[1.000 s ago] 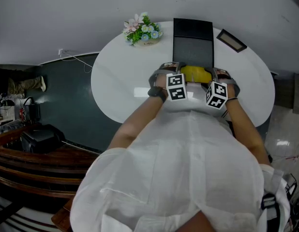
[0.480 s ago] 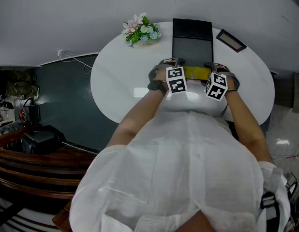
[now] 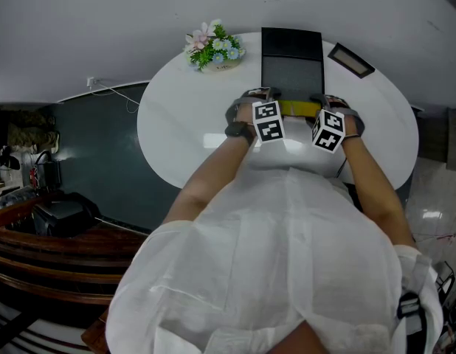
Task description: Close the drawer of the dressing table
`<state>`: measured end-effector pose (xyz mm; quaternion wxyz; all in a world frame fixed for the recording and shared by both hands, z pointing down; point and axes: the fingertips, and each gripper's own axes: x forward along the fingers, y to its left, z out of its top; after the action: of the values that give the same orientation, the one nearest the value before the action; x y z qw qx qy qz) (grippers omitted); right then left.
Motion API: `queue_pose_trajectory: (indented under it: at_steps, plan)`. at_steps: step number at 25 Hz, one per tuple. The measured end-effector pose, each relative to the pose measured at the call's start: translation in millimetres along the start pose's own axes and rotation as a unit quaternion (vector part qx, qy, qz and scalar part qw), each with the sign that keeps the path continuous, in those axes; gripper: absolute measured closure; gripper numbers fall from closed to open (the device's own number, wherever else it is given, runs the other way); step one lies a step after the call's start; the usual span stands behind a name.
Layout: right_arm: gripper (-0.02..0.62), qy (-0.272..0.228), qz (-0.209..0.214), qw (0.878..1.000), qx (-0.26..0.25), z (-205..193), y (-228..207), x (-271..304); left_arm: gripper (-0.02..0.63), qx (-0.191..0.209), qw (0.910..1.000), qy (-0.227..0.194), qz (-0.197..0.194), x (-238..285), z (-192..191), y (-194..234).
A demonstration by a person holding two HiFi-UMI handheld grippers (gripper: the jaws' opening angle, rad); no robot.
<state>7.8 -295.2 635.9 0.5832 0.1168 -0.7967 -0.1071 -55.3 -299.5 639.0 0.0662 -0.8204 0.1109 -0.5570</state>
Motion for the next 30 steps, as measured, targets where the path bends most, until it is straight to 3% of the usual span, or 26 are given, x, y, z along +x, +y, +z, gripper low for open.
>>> queue_pose_trajectory:
  at_steps: [11, 16, 30]
  plan:
    - [0.452, 0.006, -0.060, 0.998, 0.009, -1.0, -19.0, 1.0, 0.431, -0.010, 0.9985, 0.008, 0.053, -0.1, -0.7, 19.3]
    - [0.512, 0.006, -0.069, 0.997, 0.023, -1.8, -25.8, 0.9, 0.492, -0.022, 0.9979, 0.006, 0.060, -0.6, -0.9, 26.3]
    - [0.506, 0.020, -0.074, 0.996, 0.044, -1.7, -27.7, 2.6, 0.490, -0.058, 0.9972, -0.022, 0.043, -2.3, 0.3, 28.0]
